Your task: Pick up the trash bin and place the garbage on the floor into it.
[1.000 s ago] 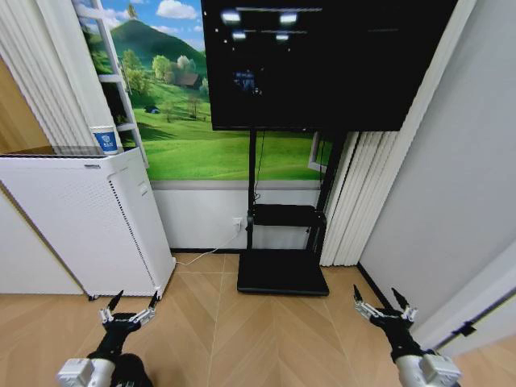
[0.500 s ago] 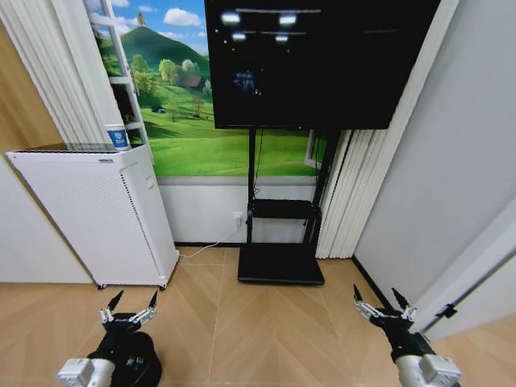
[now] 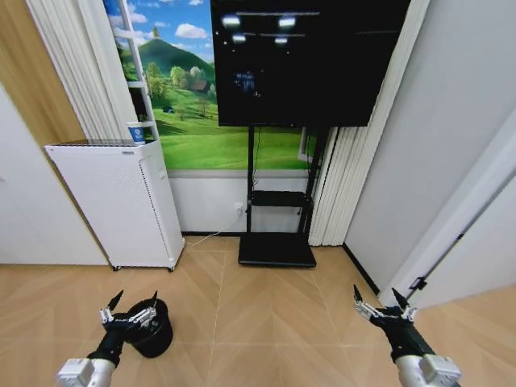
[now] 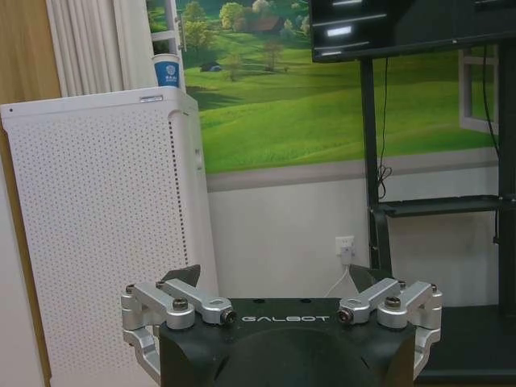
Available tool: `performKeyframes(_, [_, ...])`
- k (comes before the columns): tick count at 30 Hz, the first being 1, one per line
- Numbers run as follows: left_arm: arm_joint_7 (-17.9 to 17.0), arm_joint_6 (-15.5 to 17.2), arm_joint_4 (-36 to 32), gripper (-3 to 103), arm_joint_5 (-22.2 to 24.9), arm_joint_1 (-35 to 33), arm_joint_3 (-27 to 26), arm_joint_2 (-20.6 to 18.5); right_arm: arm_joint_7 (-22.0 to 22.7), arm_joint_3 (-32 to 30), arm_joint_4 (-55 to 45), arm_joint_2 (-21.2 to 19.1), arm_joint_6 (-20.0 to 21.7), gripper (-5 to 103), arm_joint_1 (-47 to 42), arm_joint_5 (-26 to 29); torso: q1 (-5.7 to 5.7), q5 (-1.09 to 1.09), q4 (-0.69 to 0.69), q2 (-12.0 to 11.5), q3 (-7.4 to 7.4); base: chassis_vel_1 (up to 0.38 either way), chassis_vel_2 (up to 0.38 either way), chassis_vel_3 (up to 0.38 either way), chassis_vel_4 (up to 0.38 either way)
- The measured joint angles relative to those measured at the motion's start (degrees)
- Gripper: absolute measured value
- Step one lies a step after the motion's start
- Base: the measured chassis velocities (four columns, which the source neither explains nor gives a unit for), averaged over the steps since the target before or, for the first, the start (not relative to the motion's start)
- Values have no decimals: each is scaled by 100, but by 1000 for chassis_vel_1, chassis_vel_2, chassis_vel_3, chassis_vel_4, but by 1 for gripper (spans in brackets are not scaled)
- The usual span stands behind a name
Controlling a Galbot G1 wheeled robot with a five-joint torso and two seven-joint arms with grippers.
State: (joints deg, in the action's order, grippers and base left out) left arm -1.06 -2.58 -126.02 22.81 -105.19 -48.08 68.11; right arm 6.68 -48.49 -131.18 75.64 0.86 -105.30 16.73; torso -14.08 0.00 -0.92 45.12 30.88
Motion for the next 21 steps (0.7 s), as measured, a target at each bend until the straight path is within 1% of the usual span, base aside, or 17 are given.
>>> performKeyframes(2, [0, 0, 0, 100, 0, 0, 0, 0, 0, -1, 0, 0, 0, 100, 0, 0, 0, -2, 0, 0, 0, 240, -243, -247, 227])
performKeyframes(8, [0, 0, -1, 100, 0, 0, 0, 0, 0, 0, 0, 0, 0, 100, 0, 0, 0, 2, 0, -3, -1, 242, -241, -244, 239])
performKeyframes(9, [0, 0, 0, 100, 0, 0, 0, 0, 0, 0, 0, 0, 0, 100, 0, 0, 1, -1, 0, -3, -2, 246, -238, -245, 251])
performKeyframes(16, [0, 0, 0, 100, 0, 0, 0, 0, 0, 0, 0, 0, 0, 100, 0, 0, 2, 1, 0, -6, -3, 234, -233, -239, 241])
performKeyframes(21, [-1, 0, 0, 100, 0, 0, 0, 0, 0, 0, 0, 0, 0, 100, 0, 0, 2, -1, 1, -7, -3, 242, -239, -242, 238])
